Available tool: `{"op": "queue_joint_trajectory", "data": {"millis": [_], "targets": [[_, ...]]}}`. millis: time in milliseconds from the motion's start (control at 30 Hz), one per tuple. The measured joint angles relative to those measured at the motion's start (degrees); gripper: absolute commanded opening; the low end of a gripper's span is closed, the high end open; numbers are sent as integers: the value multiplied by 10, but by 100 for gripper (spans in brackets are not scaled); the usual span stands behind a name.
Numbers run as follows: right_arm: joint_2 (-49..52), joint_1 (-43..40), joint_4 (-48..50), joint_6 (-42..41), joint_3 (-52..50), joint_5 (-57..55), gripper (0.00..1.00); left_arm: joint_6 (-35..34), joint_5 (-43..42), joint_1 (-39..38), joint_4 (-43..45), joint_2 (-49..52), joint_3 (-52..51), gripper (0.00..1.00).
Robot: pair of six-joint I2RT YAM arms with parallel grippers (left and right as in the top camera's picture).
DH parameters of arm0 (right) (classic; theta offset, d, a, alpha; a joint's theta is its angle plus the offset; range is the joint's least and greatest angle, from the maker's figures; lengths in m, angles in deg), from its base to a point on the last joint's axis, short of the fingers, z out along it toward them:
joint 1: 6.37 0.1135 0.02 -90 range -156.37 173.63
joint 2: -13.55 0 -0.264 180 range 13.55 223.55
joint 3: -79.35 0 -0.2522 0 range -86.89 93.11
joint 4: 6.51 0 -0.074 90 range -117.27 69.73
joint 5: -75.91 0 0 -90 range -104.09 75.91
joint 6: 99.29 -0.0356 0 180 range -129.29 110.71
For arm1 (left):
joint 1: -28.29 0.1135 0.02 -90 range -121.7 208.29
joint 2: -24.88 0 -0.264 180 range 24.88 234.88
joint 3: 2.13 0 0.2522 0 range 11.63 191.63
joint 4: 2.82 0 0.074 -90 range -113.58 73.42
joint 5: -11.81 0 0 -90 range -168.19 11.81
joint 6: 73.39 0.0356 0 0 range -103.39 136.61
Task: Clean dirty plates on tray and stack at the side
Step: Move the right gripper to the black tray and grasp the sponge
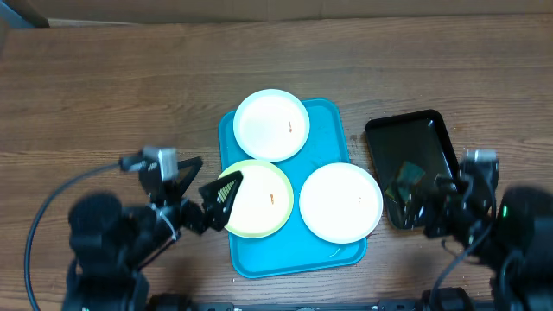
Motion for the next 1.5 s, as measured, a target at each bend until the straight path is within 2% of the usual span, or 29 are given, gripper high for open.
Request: {"op": "queue_joint_trajectory", "data": {"millis": [167, 300, 400, 567, 700, 900, 1167, 1200, 1233, 1267, 1333, 1433, 1467, 1500], "targets": [[93, 0, -2, 1, 54, -1, 100, 0, -94, 0, -15, 88, 64, 100], [166, 0, -30, -49, 54, -52, 82, 5, -148, -1, -32, 115, 67, 100], [242, 0, -59, -107, 54, -115, 80, 32, -149, -12, -70, 124, 67, 100], [382, 0, -62, -158, 52, -176, 67, 60, -27, -70, -164, 123, 69, 100], [476, -4, -43, -174, 52, -193, 51, 59, 101, -138, -210, 123, 69, 100], [596, -31, -26, -181, 51, -197, 50, 59, 201, -207, -220, 123, 69, 100], [642, -82, 60, -134, 21, -151, 51, 58, 223, -219, -217, 123, 69, 100], [642, -84, 80, -130, 11, -145, 42, 58, 221, -219, -213, 123, 69, 100], [640, -86, 95, -124, -1, -141, 21, 58, 219, -219, -212, 123, 69, 100], [632, -86, 118, -118, -12, -136, 5, 58, 216, -219, -208, 124, 69, 100], [624, -86, 148, -119, -29, -119, 4, 58, 211, -219, -206, 124, 69, 100], [622, -87, 143, -117, -28, -116, 4, 58, 206, -219, -206, 124, 69, 100], [621, -87, 136, -116, -26, -116, 8, 58, 204, -219, -207, 124, 69, 100], [621, -87, 124, -116, -23, -119, 18, 58, 203, -219, -207, 124, 69, 100]]}}
